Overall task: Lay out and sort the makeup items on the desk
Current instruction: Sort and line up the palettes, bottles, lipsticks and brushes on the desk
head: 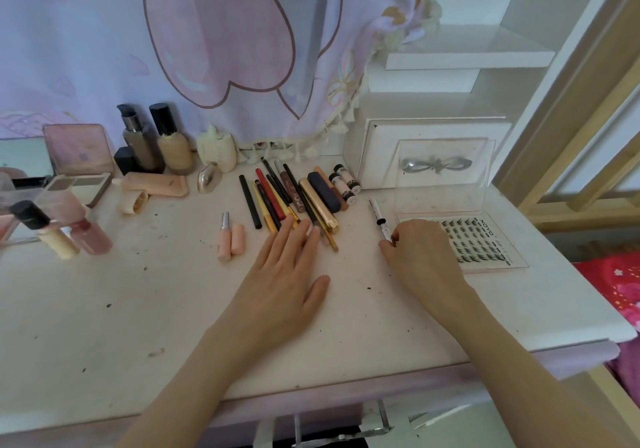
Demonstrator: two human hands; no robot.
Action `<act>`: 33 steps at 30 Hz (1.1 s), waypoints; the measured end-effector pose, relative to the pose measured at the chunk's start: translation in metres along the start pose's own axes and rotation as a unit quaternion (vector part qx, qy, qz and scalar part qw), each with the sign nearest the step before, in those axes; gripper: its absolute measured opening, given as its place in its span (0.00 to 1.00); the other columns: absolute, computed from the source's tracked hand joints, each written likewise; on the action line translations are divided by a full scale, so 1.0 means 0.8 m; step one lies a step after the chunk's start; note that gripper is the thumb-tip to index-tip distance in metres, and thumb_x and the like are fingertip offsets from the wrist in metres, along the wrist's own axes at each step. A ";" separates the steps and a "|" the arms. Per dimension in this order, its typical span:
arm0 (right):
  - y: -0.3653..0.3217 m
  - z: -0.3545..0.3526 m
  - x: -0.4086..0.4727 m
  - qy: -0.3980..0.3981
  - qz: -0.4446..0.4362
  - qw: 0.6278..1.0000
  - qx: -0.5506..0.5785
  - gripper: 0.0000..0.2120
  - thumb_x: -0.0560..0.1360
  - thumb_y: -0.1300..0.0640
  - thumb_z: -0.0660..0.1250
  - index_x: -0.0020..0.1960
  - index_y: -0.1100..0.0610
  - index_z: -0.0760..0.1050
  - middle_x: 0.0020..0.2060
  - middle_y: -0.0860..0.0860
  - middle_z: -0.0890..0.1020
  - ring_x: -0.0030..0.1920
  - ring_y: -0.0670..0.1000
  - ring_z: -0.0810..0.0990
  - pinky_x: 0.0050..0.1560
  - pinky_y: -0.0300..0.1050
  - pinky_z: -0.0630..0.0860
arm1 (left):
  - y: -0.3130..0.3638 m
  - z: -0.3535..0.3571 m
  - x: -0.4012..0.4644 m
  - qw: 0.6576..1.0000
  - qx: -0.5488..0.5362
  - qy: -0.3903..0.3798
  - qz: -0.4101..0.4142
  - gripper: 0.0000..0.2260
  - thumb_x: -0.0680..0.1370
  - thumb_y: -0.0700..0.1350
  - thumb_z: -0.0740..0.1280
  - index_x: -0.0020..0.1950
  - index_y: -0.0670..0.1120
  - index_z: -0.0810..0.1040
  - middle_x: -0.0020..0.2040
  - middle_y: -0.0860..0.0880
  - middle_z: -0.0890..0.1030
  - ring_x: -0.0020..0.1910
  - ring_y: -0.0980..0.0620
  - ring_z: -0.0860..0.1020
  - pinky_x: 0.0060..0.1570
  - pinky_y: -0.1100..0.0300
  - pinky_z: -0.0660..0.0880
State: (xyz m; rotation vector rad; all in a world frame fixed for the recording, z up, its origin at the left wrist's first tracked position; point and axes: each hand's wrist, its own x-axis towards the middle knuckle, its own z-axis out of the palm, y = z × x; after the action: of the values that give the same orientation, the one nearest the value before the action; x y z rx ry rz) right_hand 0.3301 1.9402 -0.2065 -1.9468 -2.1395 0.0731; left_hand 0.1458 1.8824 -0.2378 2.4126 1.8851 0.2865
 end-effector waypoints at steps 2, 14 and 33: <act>0.000 0.001 0.002 -0.001 0.004 1.000 -0.001 0.13 0.78 0.54 0.59 0.46 0.63 0.75 0.43 0.56 0.76 0.44 0.54 0.70 0.41 0.43 0.61 | -0.001 0.001 0.000 1.000 0.005 0.004 -0.001 0.33 0.69 0.62 0.29 0.72 0.49 0.30 0.73 0.52 0.30 0.71 0.53 0.27 0.68 0.59 0.30; -0.070 0.011 0.048 0.001 -0.084 0.991 0.105 0.15 0.77 0.51 0.63 0.59 0.59 0.75 0.54 0.55 0.77 0.52 0.53 0.76 0.47 0.41 0.68 | -0.001 0.002 0.000 1.000 0.015 -0.012 -0.018 0.27 0.80 0.58 0.41 0.75 0.47 0.36 0.76 0.48 0.36 0.73 0.52 0.32 0.70 0.58 0.31; -0.059 -0.018 0.034 -0.051 0.041 0.911 0.408 0.09 0.75 0.54 0.64 0.40 0.58 0.79 0.30 0.51 0.77 0.29 0.47 0.71 0.32 0.37 0.68 | -0.003 -0.004 -0.001 0.983 -0.165 0.074 -0.007 0.25 0.81 0.52 0.54 0.76 0.52 0.48 0.77 0.54 0.45 0.74 0.58 0.42 0.74 0.57 0.47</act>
State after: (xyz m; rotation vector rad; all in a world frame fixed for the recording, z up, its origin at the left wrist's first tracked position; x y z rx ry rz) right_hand 0.2850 1.9602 -0.1786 -1.5203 -1.6526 0.9377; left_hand 0.1427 1.8822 -0.2351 2.2073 1.7428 0.7334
